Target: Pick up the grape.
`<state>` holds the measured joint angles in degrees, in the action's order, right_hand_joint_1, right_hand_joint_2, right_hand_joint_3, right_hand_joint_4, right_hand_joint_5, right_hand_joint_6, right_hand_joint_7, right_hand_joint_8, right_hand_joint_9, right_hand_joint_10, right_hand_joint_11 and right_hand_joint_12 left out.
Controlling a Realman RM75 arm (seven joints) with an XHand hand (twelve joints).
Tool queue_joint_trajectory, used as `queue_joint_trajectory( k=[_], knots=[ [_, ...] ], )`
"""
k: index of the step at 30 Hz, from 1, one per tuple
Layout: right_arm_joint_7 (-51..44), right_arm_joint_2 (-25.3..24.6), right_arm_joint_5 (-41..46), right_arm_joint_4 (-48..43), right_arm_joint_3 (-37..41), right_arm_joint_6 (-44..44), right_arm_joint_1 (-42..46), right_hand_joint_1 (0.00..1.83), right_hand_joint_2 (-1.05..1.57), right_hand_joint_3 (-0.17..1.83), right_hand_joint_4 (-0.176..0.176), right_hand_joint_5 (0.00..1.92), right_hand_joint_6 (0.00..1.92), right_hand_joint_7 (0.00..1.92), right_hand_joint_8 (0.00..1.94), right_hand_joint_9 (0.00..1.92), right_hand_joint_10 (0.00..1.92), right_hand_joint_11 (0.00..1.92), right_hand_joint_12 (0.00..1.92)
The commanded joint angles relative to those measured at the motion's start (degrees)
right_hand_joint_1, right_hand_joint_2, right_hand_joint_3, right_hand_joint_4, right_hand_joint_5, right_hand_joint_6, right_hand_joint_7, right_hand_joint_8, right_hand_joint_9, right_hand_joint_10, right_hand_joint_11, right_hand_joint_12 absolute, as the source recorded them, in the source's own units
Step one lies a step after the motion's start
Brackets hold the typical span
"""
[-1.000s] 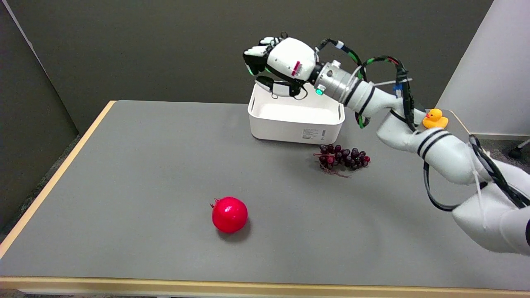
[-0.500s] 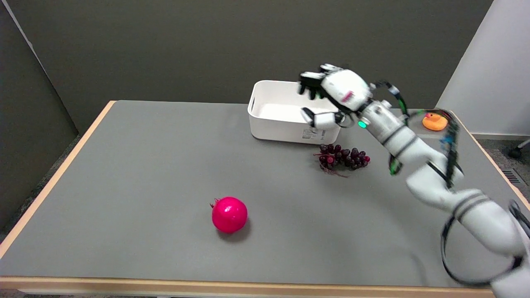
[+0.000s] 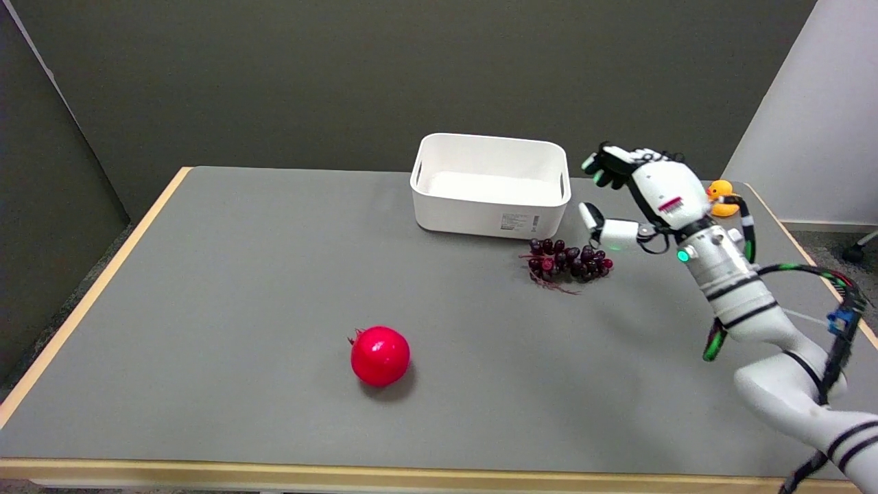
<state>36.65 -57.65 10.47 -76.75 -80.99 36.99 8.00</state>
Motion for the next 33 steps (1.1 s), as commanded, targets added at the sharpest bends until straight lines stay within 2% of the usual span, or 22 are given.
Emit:
queue_joint_trajectory(
  k=[1,14,27,29,33],
  knots=[
    [-8.07,-0.04,10.31,-4.34,1.52,-1.38,8.76,0.69,0.7,0.91,-0.023,0.46,0.91,0.68,0.96,0.61,1.3,0.47,1.72],
    [-7.83,1.96,10.31,1.79,-6.61,-10.49,0.83,0.67,0.7,0.9,-0.026,0.44,0.88,0.65,0.89,0.55,1.22,0.41,1.66],
    [-7.89,1.26,14.55,8.86,-9.87,-11.35,-0.77,0.67,0.69,0.91,-0.023,0.44,0.84,0.63,0.85,0.53,1.18,0.36,1.62],
    [-7.66,1.26,14.55,9.17,-10.05,-11.49,-1.02,0.67,0.69,0.92,-0.022,0.44,0.83,0.63,0.83,0.51,1.16,0.34,1.59],
    [-7.58,1.43,14.55,9.54,-10.66,-11.66,-1.87,0.66,0.69,0.92,-0.024,0.43,0.83,0.59,0.75,0.41,1.02,0.19,1.4]
  ],
)
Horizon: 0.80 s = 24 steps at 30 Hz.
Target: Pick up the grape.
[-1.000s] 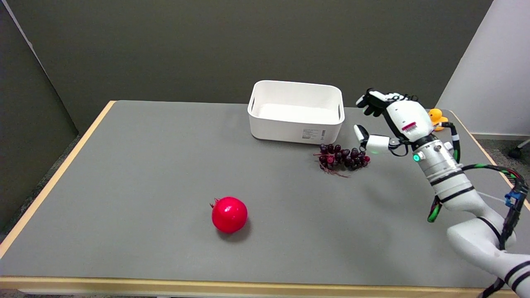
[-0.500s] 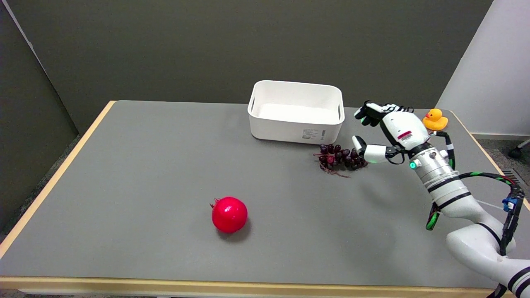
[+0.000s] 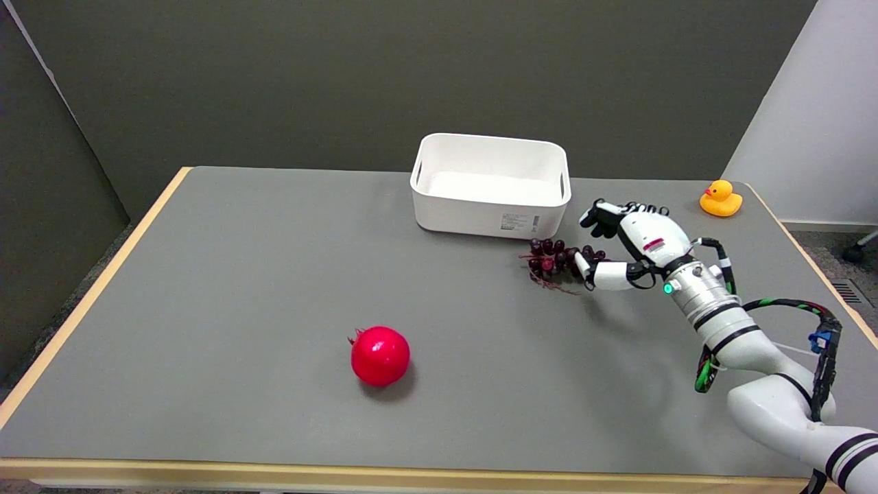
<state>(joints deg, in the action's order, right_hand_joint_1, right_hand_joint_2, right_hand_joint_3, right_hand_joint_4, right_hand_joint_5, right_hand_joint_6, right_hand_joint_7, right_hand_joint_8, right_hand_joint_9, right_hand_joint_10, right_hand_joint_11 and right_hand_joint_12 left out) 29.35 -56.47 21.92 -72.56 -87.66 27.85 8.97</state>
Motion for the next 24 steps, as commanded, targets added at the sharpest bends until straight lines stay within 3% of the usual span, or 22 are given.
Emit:
queue_joint_trajectory(
  k=[1,7,9,24],
  knots=[
    [-0.21,0.34,3.1,5.35,-4.09,-2.65,-2.95,0.66,0.69,0.92,-0.022,0.42,0.82,0.57,0.72,0.38,0.97,0.16,1.37],
    [-0.21,0.82,2.85,4.3,-4.9,-6.84,-4.47,0.63,0.68,0.9,-0.014,0.38,0.73,0.48,0.56,0.28,0.86,0.1,1.26],
    [-0.47,1.12,2.25,5.07,-5.02,-8.03,-5.22,0.56,0.64,0.98,-0.012,0.32,0.62,0.4,0.53,0.24,0.78,0.08,1.17],
    [-0.21,1.21,2.7,4.08,-7.33,-10.31,-5.97,0.58,0.6,0.9,-0.021,0.23,0.43,0.31,0.38,0.16,0.74,0.0,1.18]
  ],
)
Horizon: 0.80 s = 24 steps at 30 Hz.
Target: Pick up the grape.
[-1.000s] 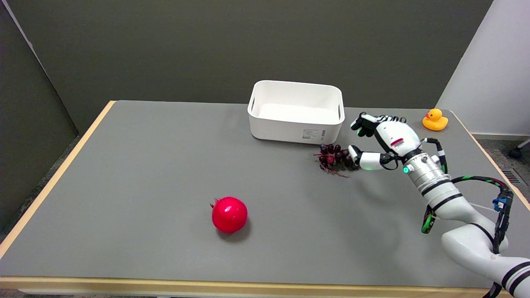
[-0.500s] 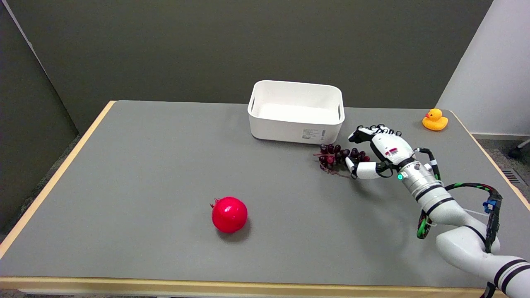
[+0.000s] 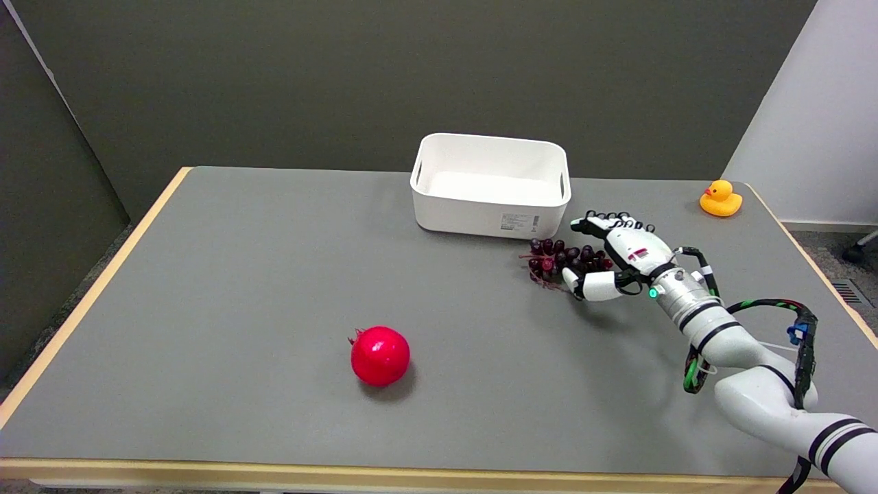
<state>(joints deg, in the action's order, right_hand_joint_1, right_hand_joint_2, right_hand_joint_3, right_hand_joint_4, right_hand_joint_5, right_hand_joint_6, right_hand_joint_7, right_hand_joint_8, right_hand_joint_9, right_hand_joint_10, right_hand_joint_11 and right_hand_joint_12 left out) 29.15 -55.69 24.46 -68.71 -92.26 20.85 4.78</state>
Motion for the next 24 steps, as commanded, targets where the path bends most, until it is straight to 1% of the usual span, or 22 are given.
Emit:
queue_joint_trajectory(
  k=[1,4,6,8,11,13,15,17,19,21,24],
  knots=[
    [-0.03,0.42,0.16,0.23,-3.25,-3.13,-1.98,0.58,0.6,0.9,-0.022,0.23,0.43,0.31,0.38,0.16,0.74,0.0,1.18],
    [-0.19,0.34,0.07,0.24,-3.91,-3.0,-2.42,0.58,0.6,0.9,-0.022,0.23,0.43,0.31,0.37,0.16,0.74,0.0,1.18],
    [-0.28,0.32,0.0,0.33,-4.35,-2.74,-2.76,0.53,0.59,0.96,-0.028,0.22,0.47,0.3,0.42,0.19,0.74,0.03,1.13],
    [-0.43,0.24,-0.02,0.5,-4.81,-1.95,-3.02,0.53,0.59,0.97,-0.032,0.23,0.48,0.31,0.43,0.19,0.74,0.04,1.14],
    [-0.49,0.18,-0.24,1.46,-6.06,1.2,-3.99,0.56,0.62,0.96,-0.048,0.27,0.53,0.39,0.49,0.26,0.79,0.08,1.18],
    [-0.49,0.18,-0.24,2.89,-7.43,4.14,-5.08,0.63,0.64,0.9,-0.052,0.29,0.52,0.43,0.47,0.27,0.83,0.08,1.24],
    [-0.49,0.18,-0.24,4.09,-8.53,6.39,-6.03,0.76,0.69,0.92,-0.059,0.38,0.73,0.57,0.68,0.41,0.98,0.19,1.35],
    [-0.49,0.18,-0.24,4.66,-9.17,7.21,-6.67,0.78,0.73,0.89,-0.063,0.41,0.85,0.62,0.79,0.48,1.08,0.25,1.41],
    [-0.49,0.18,-0.24,5.12,-9.81,7.14,-7.24,0.83,0.76,0.87,-0.076,0.44,1.0,0.7,0.97,0.58,1.21,0.35,1.55],
    [-0.49,0.18,-0.24,5.36,-10.24,6.85,-7.91,0.84,0.76,0.88,-0.08,0.45,1.03,0.72,1.04,0.62,1.27,0.39,1.6],
    [-0.49,0.18,-0.24,5.81,-10.76,6.82,-8.65,0.87,0.76,0.88,-0.09,0.46,1.06,0.74,1.09,0.64,1.32,0.4,1.66]
  ],
)
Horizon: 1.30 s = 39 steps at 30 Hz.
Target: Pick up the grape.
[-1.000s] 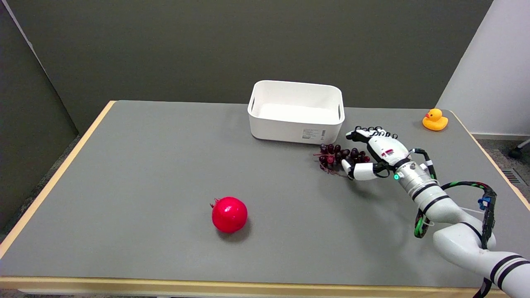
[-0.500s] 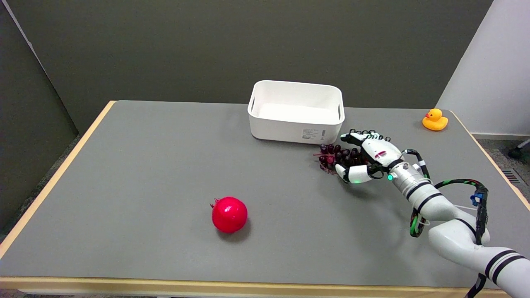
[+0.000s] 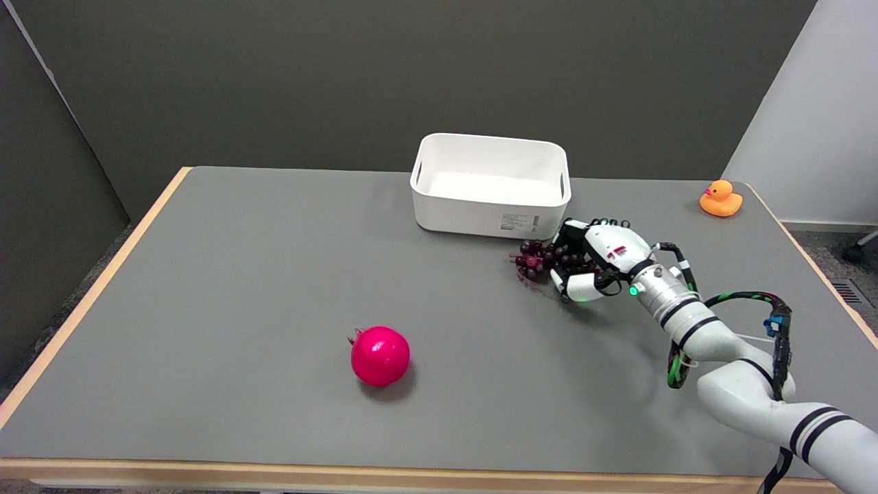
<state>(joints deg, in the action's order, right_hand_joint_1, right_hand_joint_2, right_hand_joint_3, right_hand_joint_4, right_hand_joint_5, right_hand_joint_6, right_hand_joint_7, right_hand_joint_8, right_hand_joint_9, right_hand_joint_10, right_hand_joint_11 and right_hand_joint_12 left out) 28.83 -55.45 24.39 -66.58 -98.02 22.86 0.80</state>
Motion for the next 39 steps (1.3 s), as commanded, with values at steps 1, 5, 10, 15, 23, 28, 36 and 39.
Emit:
queue_joint_trajectory(
  k=[1,5,10,15,23,28,36,39],
  knots=[
    [-0.16,-0.05,-0.17,3.72,-5.19,4.85,-4.85,0.88,0.76,0.88,-0.094,0.46,1.07,0.74,1.1,0.64,1.33,0.4,1.67],
    [-0.16,0.03,-0.17,4.32,-5.78,6.24,-5.54,1.25,1.1,0.3,-0.153,0.56,1.33,0.75,1.45,0.75,1.52,0.39,1.86],
    [0.11,0.03,-0.17,4.3,-5.6,9.26,-5.51,1.16,1.17,0.3,-0.176,0.6,1.57,0.66,1.6,0.78,1.73,0.37,1.92],
    [0.23,0.27,-0.17,3.77,-5.48,12.26,-5.05,1.15,1.18,0.31,-0.176,0.58,1.59,0.64,1.62,0.78,1.8,0.34,1.92],
    [0.31,1.43,0.31,0.3,-5.22,16.36,-3.83,1.15,1.19,0.3,-0.176,0.58,1.6,0.64,1.63,0.79,1.83,0.35,1.92],
    [0.31,3.01,0.39,-4.89,-5.21,18.75,-2.79,1.15,1.19,0.3,-0.176,0.58,1.6,0.64,1.63,0.8,1.86,0.36,1.92],
    [0.31,3.4,0.47,-11.11,-4.64,21.34,-3.07,1.15,1.18,0.31,-0.176,0.58,1.6,0.64,1.63,0.81,1.87,0.39,1.92],
    [0.33,3.68,0.47,-11.41,-3.01,20.87,-4.56,1.15,1.18,0.31,-0.176,0.58,1.6,0.64,1.63,0.8,1.88,0.37,1.92]
  ],
)
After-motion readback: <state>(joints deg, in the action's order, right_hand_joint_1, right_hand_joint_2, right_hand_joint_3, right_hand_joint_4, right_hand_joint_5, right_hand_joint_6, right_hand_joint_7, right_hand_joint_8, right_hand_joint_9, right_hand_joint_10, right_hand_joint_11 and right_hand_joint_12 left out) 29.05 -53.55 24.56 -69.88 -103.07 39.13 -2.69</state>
